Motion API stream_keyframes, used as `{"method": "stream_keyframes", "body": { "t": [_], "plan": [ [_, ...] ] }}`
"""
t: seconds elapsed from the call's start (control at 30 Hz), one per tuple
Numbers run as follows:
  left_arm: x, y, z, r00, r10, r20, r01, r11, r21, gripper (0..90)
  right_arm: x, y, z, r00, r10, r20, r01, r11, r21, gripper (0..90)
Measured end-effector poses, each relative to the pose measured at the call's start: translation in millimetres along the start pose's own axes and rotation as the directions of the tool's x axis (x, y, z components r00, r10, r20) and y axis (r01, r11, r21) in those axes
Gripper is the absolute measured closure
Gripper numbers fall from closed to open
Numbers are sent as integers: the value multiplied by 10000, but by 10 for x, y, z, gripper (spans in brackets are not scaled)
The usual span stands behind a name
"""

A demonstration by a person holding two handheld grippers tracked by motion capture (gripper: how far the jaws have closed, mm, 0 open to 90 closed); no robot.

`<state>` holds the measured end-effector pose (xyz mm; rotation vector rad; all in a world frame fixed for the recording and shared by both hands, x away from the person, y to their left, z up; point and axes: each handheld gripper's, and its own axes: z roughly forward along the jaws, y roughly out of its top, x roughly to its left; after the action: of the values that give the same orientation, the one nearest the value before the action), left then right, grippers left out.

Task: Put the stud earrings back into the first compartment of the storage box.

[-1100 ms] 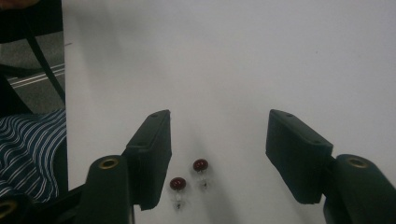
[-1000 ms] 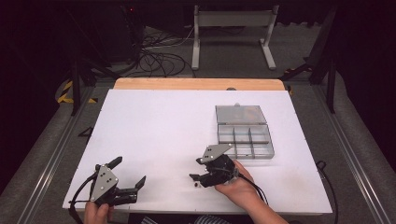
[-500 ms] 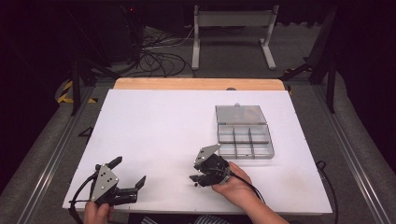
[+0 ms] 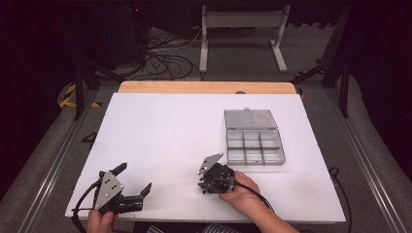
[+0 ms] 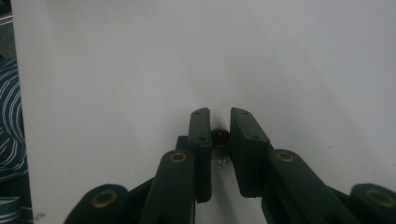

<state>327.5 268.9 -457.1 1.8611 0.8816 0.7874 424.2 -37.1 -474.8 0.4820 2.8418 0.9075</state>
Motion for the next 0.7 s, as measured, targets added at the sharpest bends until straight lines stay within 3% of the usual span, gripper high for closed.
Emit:
{"method": "stream_keyframes", "body": {
  "t": [0.3,0.7],
  "plan": [
    [0,0,0,10000,2,-2,-2,10000,7,30,2,6,-67,10000,-2,56,3,9998,-201,793],
    [-1,2,6,10000,7,-20,-7,10000,-9,30,-59,80,-422,9996,41,272,-14,9950,-998,793]
  ]
}}
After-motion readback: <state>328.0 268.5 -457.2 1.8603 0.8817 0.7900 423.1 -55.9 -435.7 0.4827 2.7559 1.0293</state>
